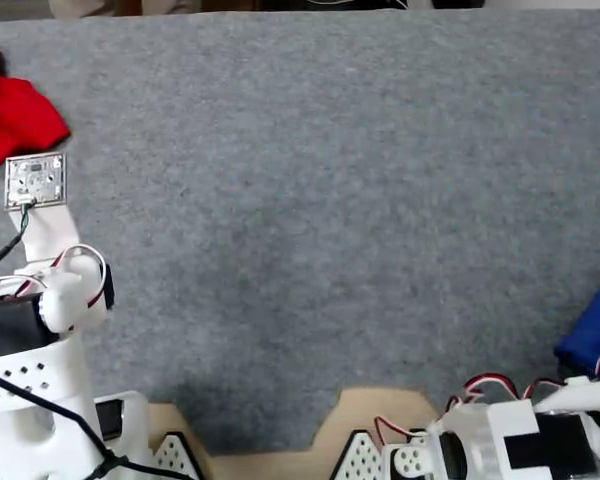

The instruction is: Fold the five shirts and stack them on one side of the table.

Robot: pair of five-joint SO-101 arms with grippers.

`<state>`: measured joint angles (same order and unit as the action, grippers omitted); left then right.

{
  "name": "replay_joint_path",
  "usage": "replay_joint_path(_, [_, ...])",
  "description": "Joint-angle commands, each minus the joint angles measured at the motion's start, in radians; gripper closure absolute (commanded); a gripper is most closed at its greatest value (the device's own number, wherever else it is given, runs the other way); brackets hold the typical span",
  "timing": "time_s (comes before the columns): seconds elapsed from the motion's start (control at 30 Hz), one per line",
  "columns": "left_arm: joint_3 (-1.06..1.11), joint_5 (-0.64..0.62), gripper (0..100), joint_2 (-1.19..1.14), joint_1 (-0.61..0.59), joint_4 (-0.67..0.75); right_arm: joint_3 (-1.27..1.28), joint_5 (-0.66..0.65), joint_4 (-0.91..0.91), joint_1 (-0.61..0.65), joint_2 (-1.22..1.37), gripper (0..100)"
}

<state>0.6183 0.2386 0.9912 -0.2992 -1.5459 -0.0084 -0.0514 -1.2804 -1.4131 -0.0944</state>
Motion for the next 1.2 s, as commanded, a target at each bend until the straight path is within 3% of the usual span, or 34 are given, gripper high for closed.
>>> replay_joint_path(0.0, [-0.012,0.008,98,0.005,-0.005,0.026,-0.010,-0.038,-0.063,-0.027,-0.070,96.4])
replay_joint_path(0.23, [-0.012,0.008,98,0.004,-0.005,0.051,-0.042,-0.038,-0.204,0.004,-0.154,79.9])
replay_joint_path(0.43, [-0.012,0.087,98,0.012,-0.011,0.051,-0.041,-0.029,-0.299,0.076,-0.315,78.0])
replay_joint_path(0.57, [-0.015,0.112,98,0.012,-0.014,0.054,-0.033,-0.018,-0.354,0.193,-0.435,78.2])
replay_joint_path(0.63, [-0.028,0.106,98,0.004,-0.060,0.078,-0.033,0.043,-0.393,0.291,-0.481,79.2])
replay_joint_path(0.7, [-0.060,0.094,98,0.001,-0.141,0.103,-0.031,0.106,-0.425,0.427,-0.509,86.2])
replay_joint_path(0.77, [-0.095,0.074,98,-0.008,-0.229,0.146,-0.015,0.083,-0.446,0.618,-0.510,98.3])
replay_joint_path(0.8, [-0.123,0.078,98,-0.021,-0.278,0.166,0.012,0.051,-0.457,0.719,-0.509,99.5])
replay_joint_path(0.97, [-0.290,0.083,98,-0.208,-0.462,0.258,0.208,0.109,-0.393,1.144,-0.509,99.1])
replay_joint_path(1.17, [-0.644,0.077,87,-0.667,-0.520,0.311,0.403,0.118,-0.173,1.383,-0.509,98.9])
